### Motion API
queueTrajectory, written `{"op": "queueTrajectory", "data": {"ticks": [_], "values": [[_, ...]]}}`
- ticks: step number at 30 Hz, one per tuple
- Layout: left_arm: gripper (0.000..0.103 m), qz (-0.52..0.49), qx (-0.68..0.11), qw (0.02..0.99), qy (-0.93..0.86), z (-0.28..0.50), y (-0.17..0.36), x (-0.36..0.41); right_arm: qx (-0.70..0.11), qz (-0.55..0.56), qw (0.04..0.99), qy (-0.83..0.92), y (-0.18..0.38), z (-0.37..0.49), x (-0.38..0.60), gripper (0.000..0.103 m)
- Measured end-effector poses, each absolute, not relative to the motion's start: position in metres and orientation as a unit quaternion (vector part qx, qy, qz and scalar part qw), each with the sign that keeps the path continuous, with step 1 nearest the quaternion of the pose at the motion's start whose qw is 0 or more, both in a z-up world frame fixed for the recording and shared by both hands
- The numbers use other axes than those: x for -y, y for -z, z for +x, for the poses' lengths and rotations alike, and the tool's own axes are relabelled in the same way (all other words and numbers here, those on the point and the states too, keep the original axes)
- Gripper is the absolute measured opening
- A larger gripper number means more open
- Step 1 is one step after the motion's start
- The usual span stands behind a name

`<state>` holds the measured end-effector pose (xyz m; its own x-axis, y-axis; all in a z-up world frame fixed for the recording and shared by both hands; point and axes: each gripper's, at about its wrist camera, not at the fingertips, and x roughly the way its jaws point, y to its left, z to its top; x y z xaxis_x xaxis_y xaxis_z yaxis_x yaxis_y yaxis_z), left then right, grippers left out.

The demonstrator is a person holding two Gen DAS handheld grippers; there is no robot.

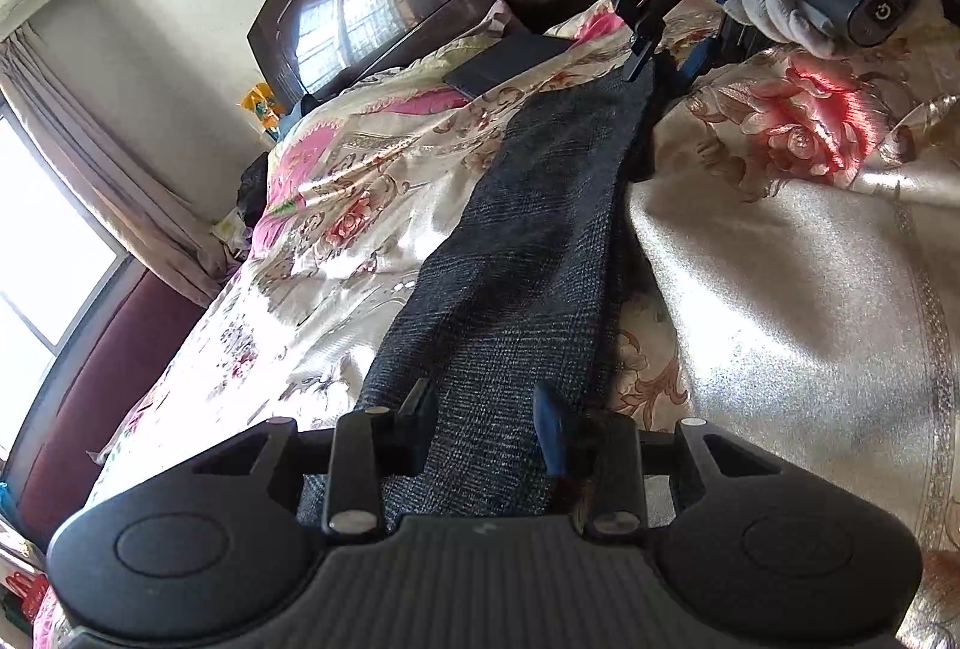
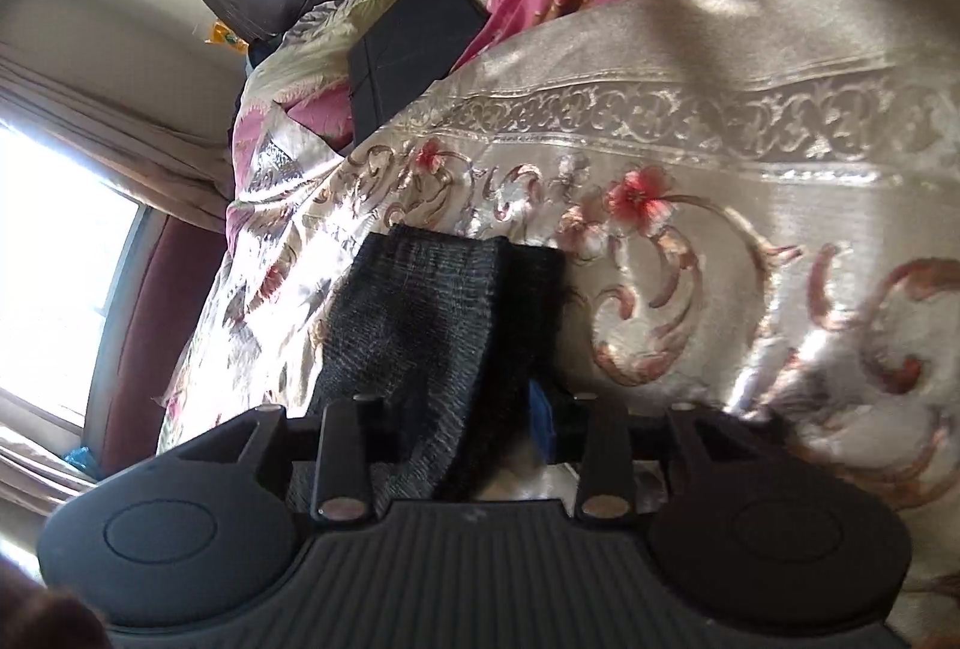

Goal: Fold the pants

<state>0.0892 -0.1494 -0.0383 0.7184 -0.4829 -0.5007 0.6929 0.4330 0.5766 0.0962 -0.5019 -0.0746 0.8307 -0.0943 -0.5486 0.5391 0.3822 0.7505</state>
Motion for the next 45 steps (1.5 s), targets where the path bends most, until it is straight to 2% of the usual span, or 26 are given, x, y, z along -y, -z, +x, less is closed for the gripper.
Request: {"op": "queueTrajectory", "data": {"ticks": [3, 5, 6, 9, 13, 16, 21, 26, 27, 29, 32, 36, 39, 45], "values": [[0.05, 0.379, -0.141, 0.848, 0.341, 0.094, 0.031, 0.145, -0.206, 0.538, 0.798, 0.176, 0.081, 0.12, 0.498, 0.04], [0.051, 0.364, -0.144, 0.858, 0.332, 0.099, 0.026, 0.141, -0.206, 0.52, 0.809, 0.181, 0.081, 0.131, 0.493, 0.025], [0.051, 0.359, -0.147, 0.863, 0.325, 0.103, 0.025, 0.139, -0.209, 0.523, 0.805, 0.184, 0.083, 0.133, 0.493, 0.008], [0.051, 0.341, -0.18, 0.866, 0.318, 0.116, 0.03, 0.138, -0.183, 0.573, 0.783, 0.158, 0.083, 0.116, 0.507, 0.007], [0.051, 0.336, -0.193, 0.855, 0.344, 0.11, 0.039, 0.143, -0.161, 0.523, 0.818, 0.176, 0.062, 0.085, 0.505, 0.006], [0.052, 0.335, -0.204, 0.851, 0.35, 0.108, 0.044, 0.146, -0.212, 0.521, 0.801, 0.206, 0.082, 0.082, 0.509, 0.005], [0.052, 0.319, -0.219, 0.869, 0.307, 0.116, 0.029, 0.109, -0.199, 0.515, 0.81, 0.198, 0.072, 0.083, 0.509, 0.005], [0.053, 0.31, -0.264, 0.879, 0.248, 0.128, 0.036, 0.065, -0.2, 0.512, 0.813, 0.193, 0.072, 0.089, 0.506, 0.008], [0.053, 0.305, -0.262, 0.882, 0.246, 0.126, 0.034, 0.066, -0.204, 0.509, 0.812, 0.2, 0.073, 0.091, 0.505, 0.012], [0.053, 0.289, -0.245, 0.889, 0.257, 0.12, 0.027, 0.074, -0.21, 0.497, 0.816, 0.209, 0.075, 0.095, 0.503, 0.013], [0.054, 0.278, -0.249, 0.881, 0.291, 0.117, 0.031, 0.098, -0.213, 0.509, 0.805, 0.216, 0.074, 0.096, 0.506, 0.008], [0.051, 0.319, -0.228, 0.872, 0.294, 0.105, 0.045, 0.113, -0.195, 0.461, 0.844, 0.192, 0.029, 0.1, 0.491, 0.007], [0.051, 0.283, -0.25, 0.874, 0.305, 0.109, 0.039, 0.106, -0.189, 0.401, 0.885, 0.144, -0.017, 0.115, 0.456, 0.007], [0.052, 0.214, -0.253, 0.9, 0.282, 0.104, 0.021, 0.065, -0.231, 0.227, 0.946, -0.01, -0.086, 0.166, 0.304, 0.007]]}}
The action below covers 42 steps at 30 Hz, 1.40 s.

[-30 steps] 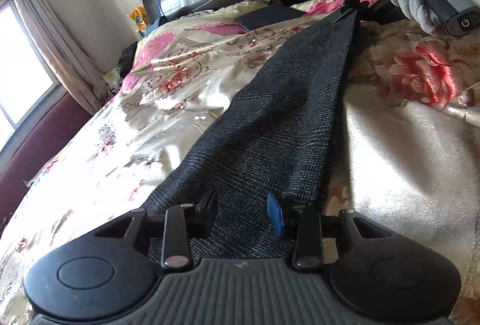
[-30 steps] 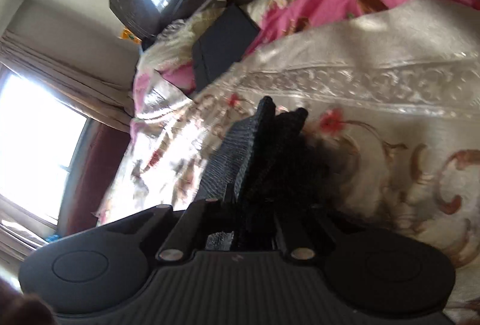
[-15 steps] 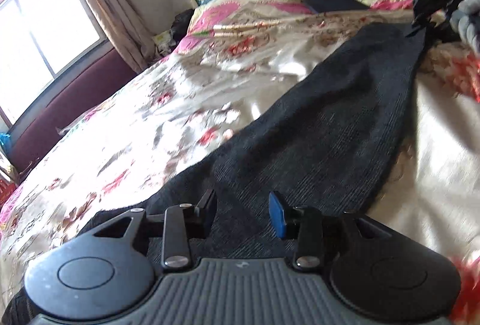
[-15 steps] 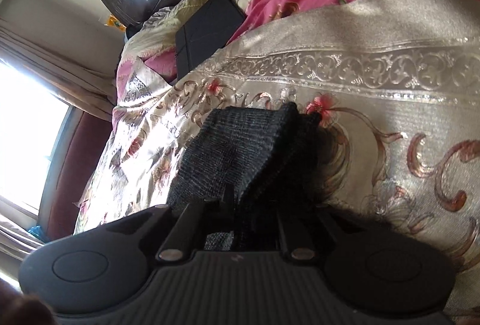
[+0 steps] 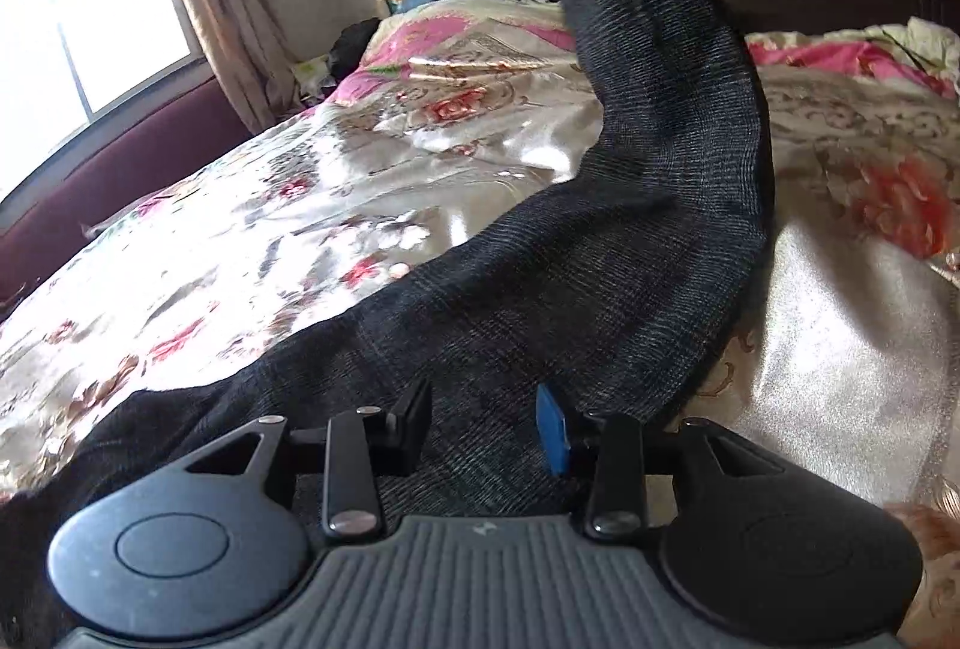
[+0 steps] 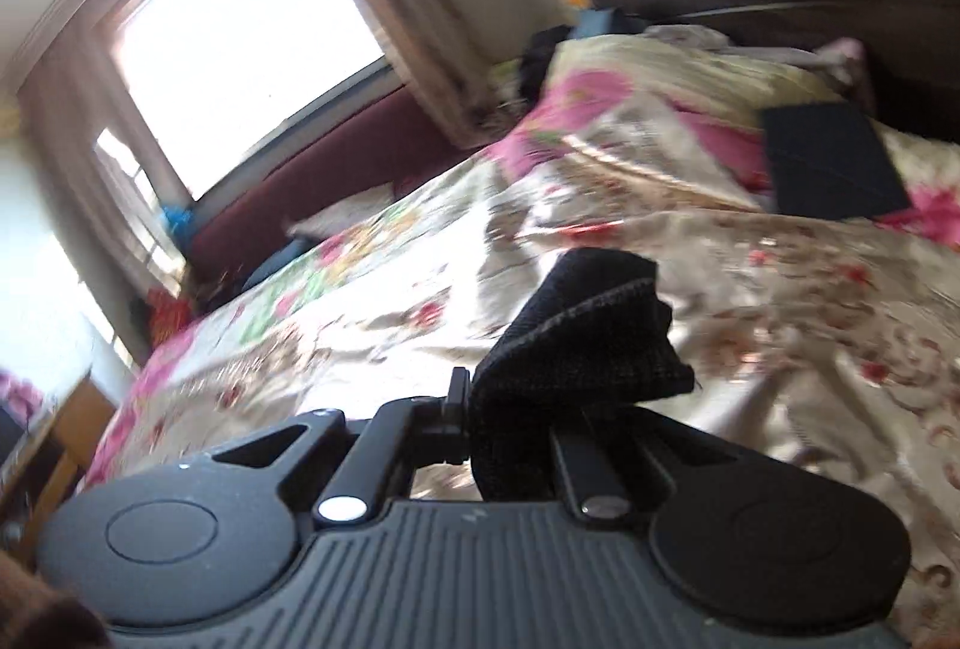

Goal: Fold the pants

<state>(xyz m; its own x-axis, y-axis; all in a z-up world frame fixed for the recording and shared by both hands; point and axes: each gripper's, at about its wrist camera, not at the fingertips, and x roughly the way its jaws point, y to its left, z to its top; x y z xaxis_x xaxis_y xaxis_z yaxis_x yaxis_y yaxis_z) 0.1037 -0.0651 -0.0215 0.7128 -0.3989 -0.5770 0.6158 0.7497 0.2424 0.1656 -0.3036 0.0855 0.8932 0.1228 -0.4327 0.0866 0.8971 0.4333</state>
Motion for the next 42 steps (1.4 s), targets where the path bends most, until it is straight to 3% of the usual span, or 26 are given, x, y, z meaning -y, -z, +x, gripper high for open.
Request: {"op": "queueTrajectory", "data": {"ticks": [6, 13, 16, 20, 26, 29, 33, 42], "values": [[0.053, 0.18, -0.241, 0.93, 0.211, 0.085, 0.003, -0.027, -0.292, 0.134, 0.933, -0.162, -0.079, 0.207, 0.129, 0.007], [0.053, 0.13, -0.245, 0.952, 0.131, 0.069, 0.003, -0.115, -0.351, 0.032, 0.901, -0.255, -0.034, 0.215, -0.041, 0.007], [0.053, 0.103, -0.253, 0.956, 0.105, 0.066, 0.006, -0.143, -0.338, -0.051, 0.901, -0.266, -0.023, 0.206, -0.087, 0.007], [0.053, 0.09, -0.258, 0.958, 0.09, 0.07, 0.01, -0.169, -0.275, -0.239, 0.885, -0.289, -0.014, 0.173, -0.13, 0.007], [0.054, 0.054, -0.258, 0.961, 0.082, 0.074, 0.015, -0.19, -0.209, -0.367, 0.856, -0.297, 0.009, 0.155, -0.161, 0.008], [0.054, 0.053, -0.257, 0.962, 0.08, 0.076, 0.017, -0.187, -0.234, -0.356, 0.847, -0.319, 0.016, 0.16, -0.172, 0.008], [0.055, 0.066, -0.253, 0.962, 0.078, 0.074, 0.02, -0.182, -0.206, -0.369, 0.849, -0.318, 0.021, 0.157, -0.187, 0.007], [0.055, 0.05, -0.25, 0.964, 0.079, 0.067, 0.024, -0.174, -0.187, -0.289, 0.883, -0.319, -0.02, 0.164, -0.175, 0.006]]}}
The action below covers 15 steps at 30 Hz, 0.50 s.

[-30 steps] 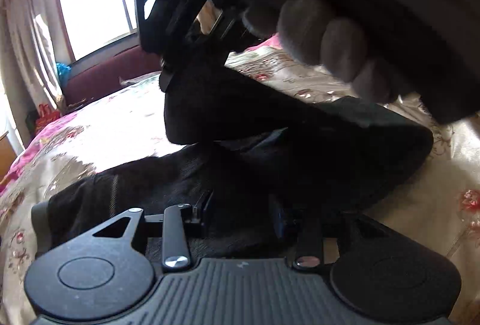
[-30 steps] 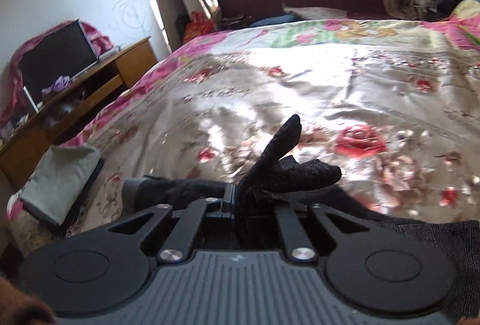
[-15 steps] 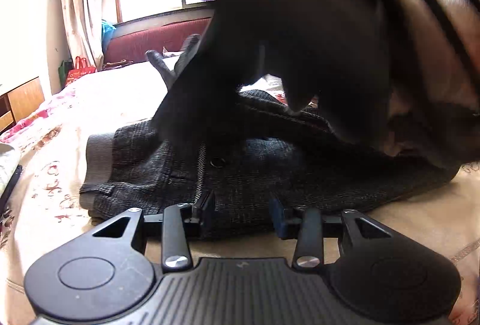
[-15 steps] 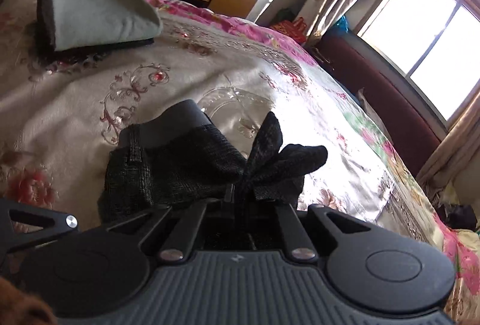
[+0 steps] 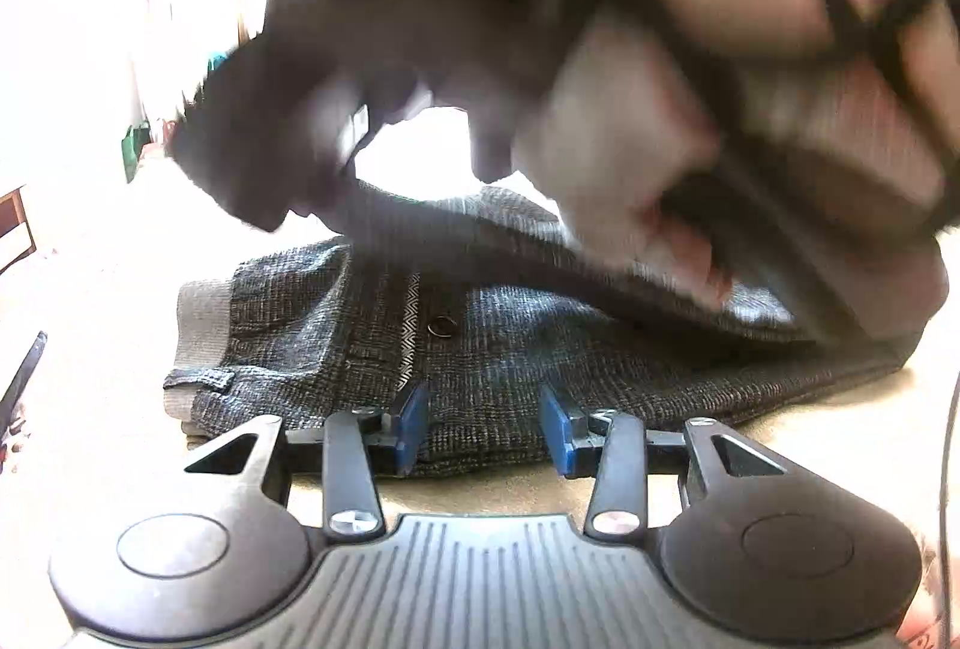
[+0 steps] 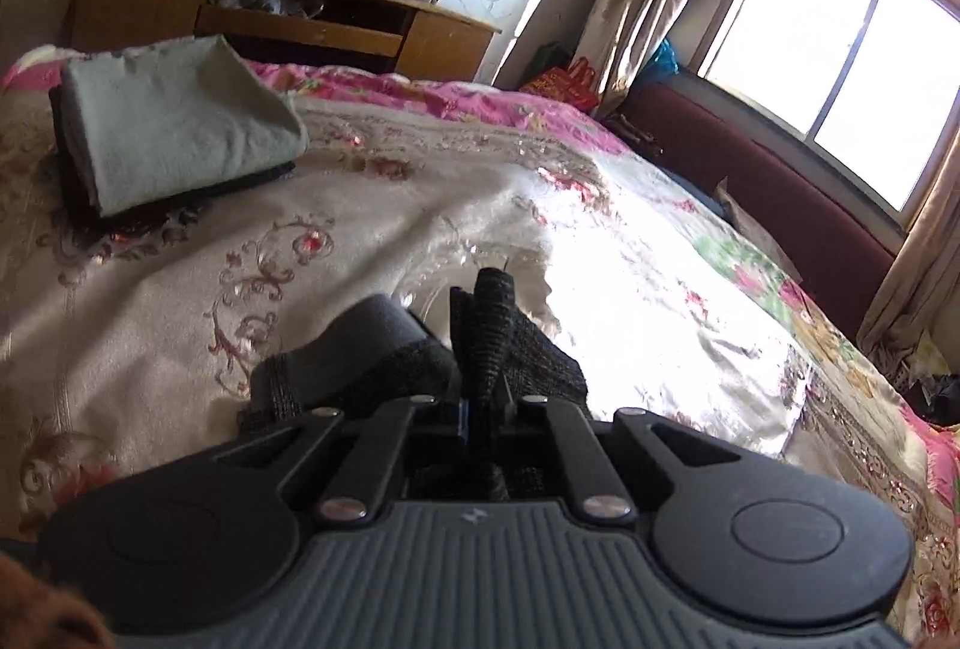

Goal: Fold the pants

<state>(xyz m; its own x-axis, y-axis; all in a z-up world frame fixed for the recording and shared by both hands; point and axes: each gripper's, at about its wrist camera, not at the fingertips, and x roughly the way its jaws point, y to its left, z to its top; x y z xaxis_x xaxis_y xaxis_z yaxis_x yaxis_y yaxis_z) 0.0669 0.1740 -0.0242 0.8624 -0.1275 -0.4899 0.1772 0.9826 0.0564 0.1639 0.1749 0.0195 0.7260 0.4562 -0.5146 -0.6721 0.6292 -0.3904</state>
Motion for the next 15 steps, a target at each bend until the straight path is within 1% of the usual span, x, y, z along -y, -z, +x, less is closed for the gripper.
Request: {"op": "queueTrajectory", "data": {"ticks": [2, 3, 5, 7, 9, 10, 11, 15], "values": [[0.055, 0.047, -0.25, 0.964, 0.079, 0.067, 0.026, -0.177, -0.161, -0.3, 0.88, -0.332, -0.022, 0.159, -0.188, 0.006], [0.055, 0.046, -0.25, 0.964, 0.077, 0.066, 0.026, -0.177, -0.163, -0.308, 0.871, -0.346, -0.019, 0.159, -0.196, 0.006], [0.055, 0.044, -0.252, 0.964, 0.074, 0.066, 0.026, -0.182, -0.2, -0.364, 0.826, -0.382, 0.002, 0.159, -0.218, 0.007], [0.055, 0.051, -0.252, 0.964, 0.07, 0.062, 0.025, -0.182, -0.212, -0.38, 0.81, -0.394, 0.017, 0.152, -0.22, 0.008], [0.058, 0.075, -0.243, 0.965, 0.063, 0.055, 0.025, -0.177, -0.222, -0.353, 0.818, -0.397, 0.01, 0.151, -0.208, 0.009], [0.058, 0.078, -0.244, 0.965, 0.065, 0.053, 0.026, -0.174, -0.228, -0.321, 0.829, -0.397, 0.0, 0.152, -0.196, 0.012], [0.058, 0.075, -0.248, 0.963, 0.068, 0.051, 0.027, -0.173, -0.233, -0.292, 0.839, -0.395, -0.011, 0.153, -0.184, 0.013], [0.058, 0.075, -0.252, 0.963, 0.06, 0.038, 0.026, -0.172, -0.257, -0.203, 0.885, -0.33, -0.049, 0.158, -0.102, 0.021]]}}
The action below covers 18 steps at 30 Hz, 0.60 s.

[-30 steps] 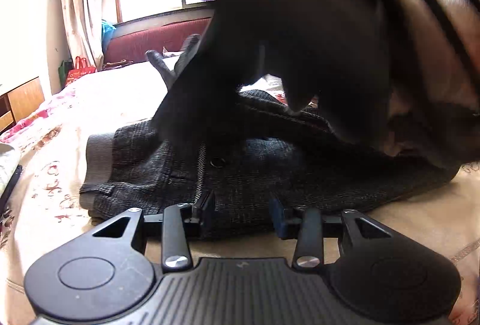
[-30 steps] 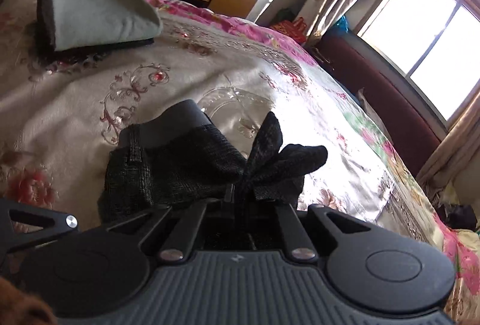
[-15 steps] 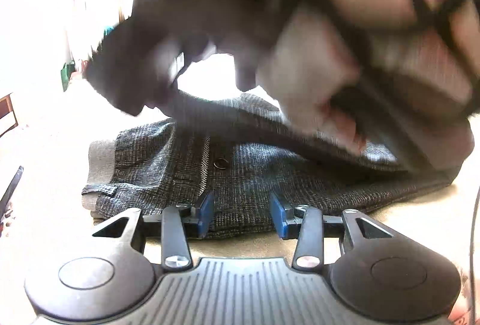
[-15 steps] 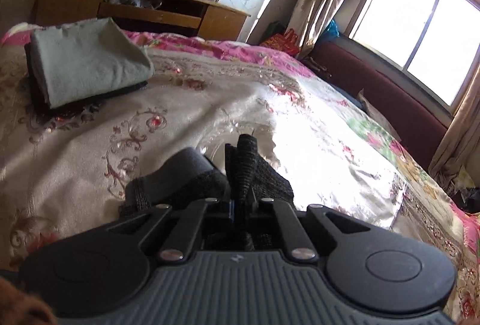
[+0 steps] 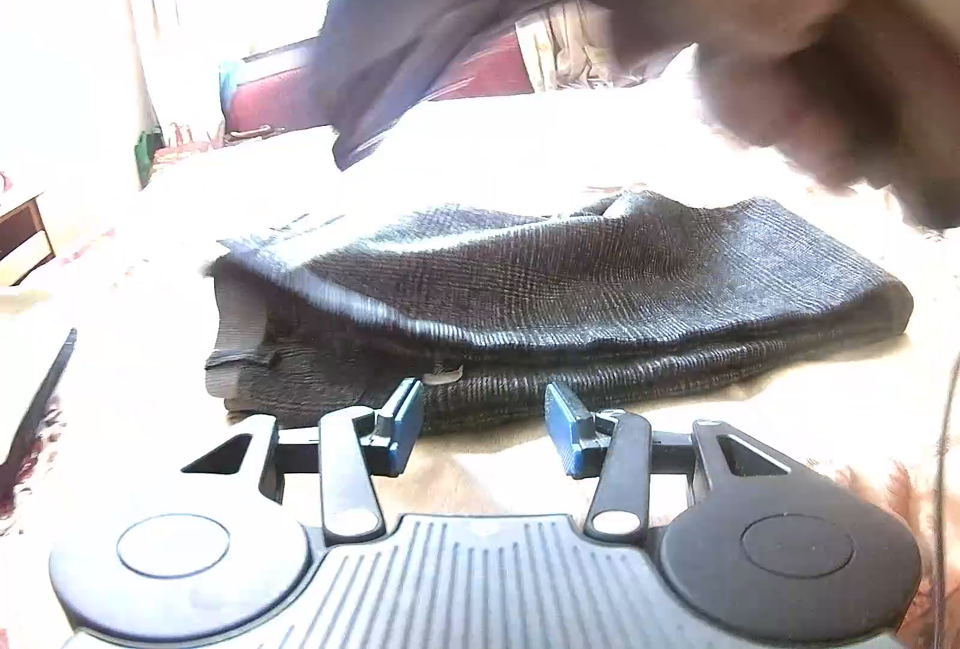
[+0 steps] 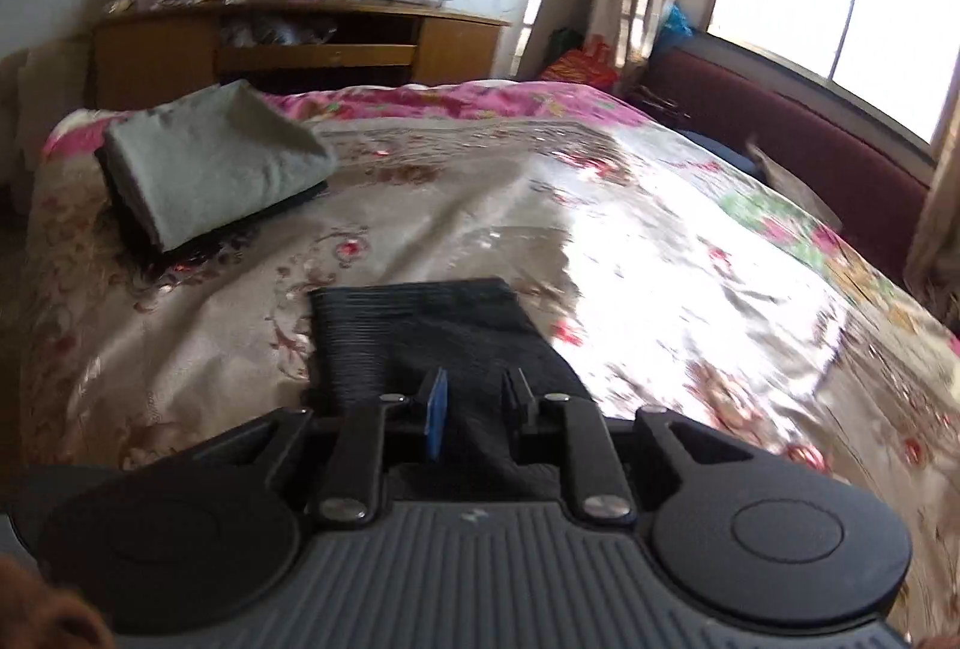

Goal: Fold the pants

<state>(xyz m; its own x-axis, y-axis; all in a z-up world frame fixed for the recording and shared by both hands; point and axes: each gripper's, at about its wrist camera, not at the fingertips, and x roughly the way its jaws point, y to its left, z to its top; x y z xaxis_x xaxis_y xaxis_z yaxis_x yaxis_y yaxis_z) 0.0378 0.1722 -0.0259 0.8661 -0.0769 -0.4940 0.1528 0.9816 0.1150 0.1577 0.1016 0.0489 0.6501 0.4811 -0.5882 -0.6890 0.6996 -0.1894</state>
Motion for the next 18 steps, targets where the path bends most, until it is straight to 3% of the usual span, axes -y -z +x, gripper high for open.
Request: {"op": "queueTrajectory", "data": {"ticks": [8, 18], "values": [[0.06, 0.094, -0.194, 0.974, 0.066, 0.032, 0.001, -0.16, -0.386, -0.03, 0.916, -0.109, -0.014, 0.188, 0.105, 0.028], [0.06, 0.164, -0.225, 0.958, 0.072, 0.091, -0.004, -0.131, -0.449, 0.228, 0.843, -0.187, 0.055, 0.212, 0.199, 0.03]]}}
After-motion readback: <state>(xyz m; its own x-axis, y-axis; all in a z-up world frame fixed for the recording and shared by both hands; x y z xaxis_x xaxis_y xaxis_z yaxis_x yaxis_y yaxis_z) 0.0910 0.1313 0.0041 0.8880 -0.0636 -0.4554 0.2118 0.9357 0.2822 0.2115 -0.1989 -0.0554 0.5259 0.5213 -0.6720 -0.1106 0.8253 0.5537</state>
